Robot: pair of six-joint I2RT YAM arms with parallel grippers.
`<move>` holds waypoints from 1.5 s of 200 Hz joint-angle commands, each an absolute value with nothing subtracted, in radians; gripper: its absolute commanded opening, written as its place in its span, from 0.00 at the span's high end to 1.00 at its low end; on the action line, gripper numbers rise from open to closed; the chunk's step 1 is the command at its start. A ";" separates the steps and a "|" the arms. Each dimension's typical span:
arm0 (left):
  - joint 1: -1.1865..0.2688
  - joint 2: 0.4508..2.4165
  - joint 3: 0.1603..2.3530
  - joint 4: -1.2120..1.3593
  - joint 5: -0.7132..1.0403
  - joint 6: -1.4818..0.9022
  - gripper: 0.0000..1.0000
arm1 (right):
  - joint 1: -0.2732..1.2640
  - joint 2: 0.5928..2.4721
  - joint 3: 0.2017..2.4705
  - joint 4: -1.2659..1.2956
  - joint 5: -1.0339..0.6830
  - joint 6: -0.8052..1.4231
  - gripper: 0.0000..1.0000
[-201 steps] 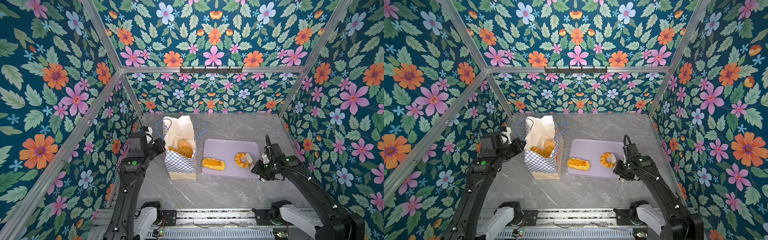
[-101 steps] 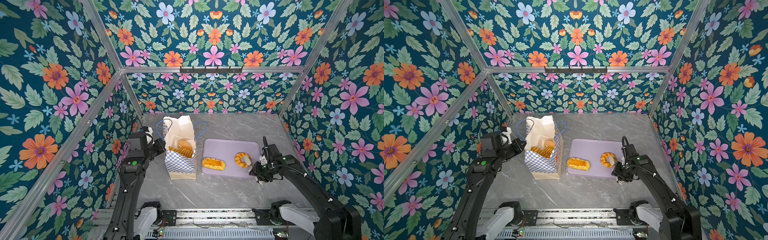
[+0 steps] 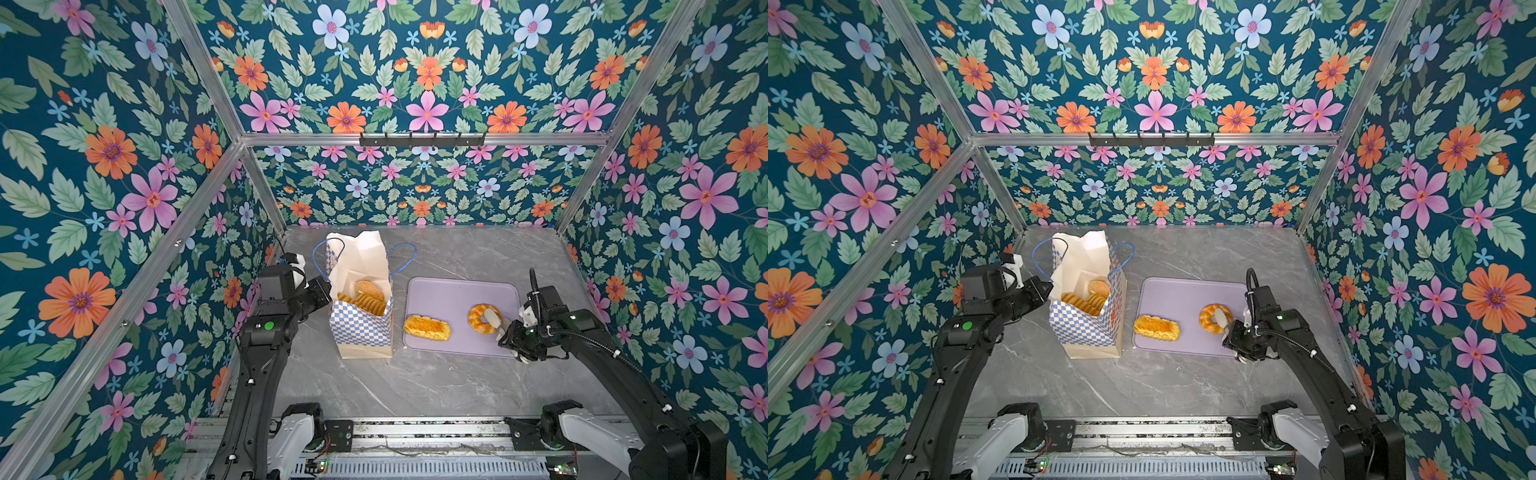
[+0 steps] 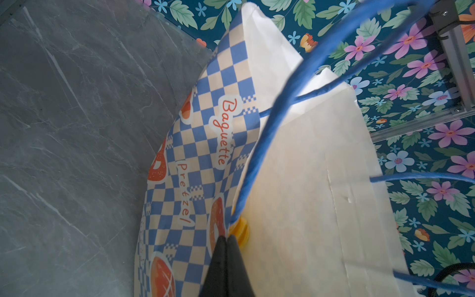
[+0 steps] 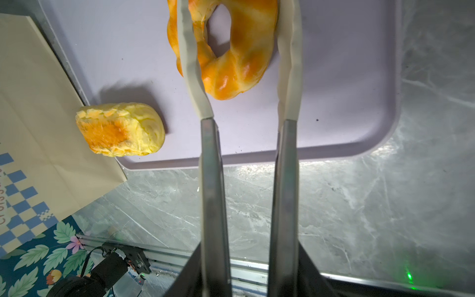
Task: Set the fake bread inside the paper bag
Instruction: 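Pinch the ring-shaped bread with the tongs and lift it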
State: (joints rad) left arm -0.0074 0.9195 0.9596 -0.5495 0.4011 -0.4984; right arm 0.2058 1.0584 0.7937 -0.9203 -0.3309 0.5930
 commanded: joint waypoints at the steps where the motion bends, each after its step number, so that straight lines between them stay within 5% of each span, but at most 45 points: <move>1: -0.008 0.923 0.960 -0.541 0.403 -0.505 0.95 | 0.206 1.073 0.800 -0.943 -0.342 0.576 0.58; 173: -0.008 0.934 0.963 -0.537 0.407 -0.502 0.95 | 0.206 1.075 0.810 -0.946 -0.315 0.587 0.73; 300: -0.008 0.927 0.983 -0.559 0.391 -0.500 0.82 | 0.206 0.998 0.907 -0.963 -0.311 0.615 0.74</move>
State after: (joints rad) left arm -0.0074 0.9306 0.9730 -0.5503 0.4000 -0.4984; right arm 0.2058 1.0061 0.8825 -0.9680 -0.2993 0.5991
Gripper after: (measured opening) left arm 0.169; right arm 0.268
